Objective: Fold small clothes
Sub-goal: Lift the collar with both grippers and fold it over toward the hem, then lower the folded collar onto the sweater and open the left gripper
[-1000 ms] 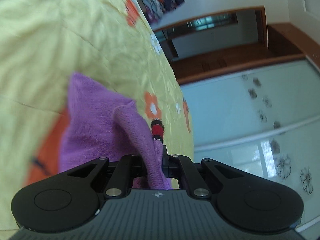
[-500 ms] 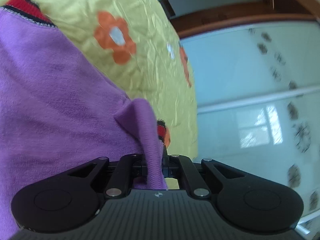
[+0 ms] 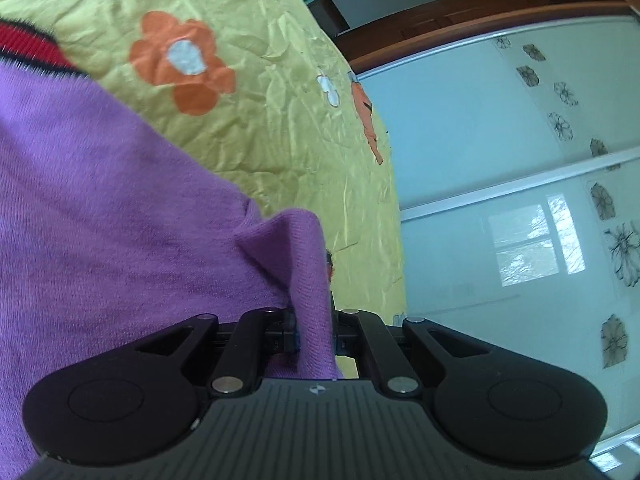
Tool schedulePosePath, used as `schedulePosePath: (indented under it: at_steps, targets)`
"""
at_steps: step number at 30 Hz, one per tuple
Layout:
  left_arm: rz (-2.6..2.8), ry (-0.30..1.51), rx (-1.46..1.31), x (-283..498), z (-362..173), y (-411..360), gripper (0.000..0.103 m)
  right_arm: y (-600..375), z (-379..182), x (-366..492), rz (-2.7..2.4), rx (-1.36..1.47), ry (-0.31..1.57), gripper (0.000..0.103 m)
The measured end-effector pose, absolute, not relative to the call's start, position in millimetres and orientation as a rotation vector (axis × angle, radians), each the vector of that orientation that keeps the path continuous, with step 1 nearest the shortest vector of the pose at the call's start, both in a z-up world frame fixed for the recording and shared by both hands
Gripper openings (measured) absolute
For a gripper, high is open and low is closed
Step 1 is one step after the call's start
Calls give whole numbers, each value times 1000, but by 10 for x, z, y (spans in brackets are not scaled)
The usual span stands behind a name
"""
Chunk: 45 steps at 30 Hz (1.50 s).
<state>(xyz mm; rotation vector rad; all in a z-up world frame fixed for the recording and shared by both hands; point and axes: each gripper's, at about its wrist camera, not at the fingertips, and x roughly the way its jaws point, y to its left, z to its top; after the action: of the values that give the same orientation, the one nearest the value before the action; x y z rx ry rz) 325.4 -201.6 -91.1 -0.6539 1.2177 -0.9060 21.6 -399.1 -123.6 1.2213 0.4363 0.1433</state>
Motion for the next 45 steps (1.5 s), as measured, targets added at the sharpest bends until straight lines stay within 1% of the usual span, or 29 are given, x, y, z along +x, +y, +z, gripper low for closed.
schedulePosePath:
  at_steps: [4,6,9,11,13,14,16,17,18,19,20,21,23,25,26,27,28,29,32,33,34,35,36,39,40,41,43,44,45]
  targets:
    - [-881,1192,-567,3219,-918,-2197,7,-4015,-1415,133,70,1207,507,6]
    - [-858,1187,-566,3214,-961,-2240,8,-4026,-1496,100,33,1212,530,6]
    - [-832,1176,-560,3239,-1016,-2256,11,-4005,-1457,133,58,1146,582,6]
    - [-801,1131,-535,3259,-988,-2227,11,-4012,-1448,124,55,1161,590,8]
    - [-775,1118,-558,3301,-918,-2141,25,-4012,-1443,79,66,1172,597,9]
    - [-781,1107,-576,3308,-845,-2067,36,-4026,-1417,63,71,1166,604,11]
    - [-822,1028,-556,3226,-601,-1863,41,-4074,-1294,8,71,1113,591,29]
    - [-827,990,-510,3142,-463,-1747,48,-4100,-1203,-25,75,1073,568,51]
    - [-828,964,-475,3044,-347,-1623,60,-4130,-1139,-35,86,1034,547,79]
    - [-842,945,-452,2931,-261,-1491,64,-4151,-1045,-31,77,981,530,90]
    - [-852,929,-432,2796,-204,-1349,69,-4157,-957,-10,75,914,517,92]
    - [-860,922,-407,2644,-167,-1215,72,-4168,-884,65,77,851,519,91]
    - [-888,913,-332,2308,-129,-1044,75,-4230,-789,222,82,798,512,89]
    - [-904,908,-263,1971,-173,-898,77,-4325,-776,481,131,781,506,82]
    - [-912,906,-223,1822,-215,-860,77,-4369,-780,623,127,767,505,73]
    - [-900,901,-185,1691,-264,-830,78,-4406,-781,773,128,745,512,60]
    - [-873,892,-145,1571,-312,-791,78,-4435,-778,930,140,729,522,56]
    - [-844,882,-115,1482,-365,-765,78,-4468,-794,1085,144,729,537,54]
    - [-811,867,-75,1357,-531,-719,78,-4517,-841,1565,178,712,606,54]
    - [-787,869,-55,1336,-577,-721,77,-4516,-853,1702,194,704,623,44]
    - [-758,868,-16,1317,-619,-743,72,-4475,-866,1825,198,670,646,21]
    - [-715,849,31,1283,-660,-757,54,-4414,-853,1913,165,615,667,5]
    - [-664,841,61,1277,-706,-771,38,-4360,-817,1967,163,583,662,5]
    - [-593,811,33,1134,-806,-645,37,-4206,-644,2032,224,529,609,5]
    - [-579,794,49,1092,-827,-649,37,-4190,-639,2092,216,505,617,5]
    - [-567,777,69,1046,-833,-660,37,-4180,-692,2175,171,473,661,5]
    - [-548,764,63,1018,-861,-654,37,-4217,-914,2348,104,444,794,9]
    - [-548,774,67,1025,-838,-660,39,-4301,-968,2286,124,501,774,14]
    - [-549,793,64,1030,-791,-635,44,-4384,-961,2189,113,544,763,29]
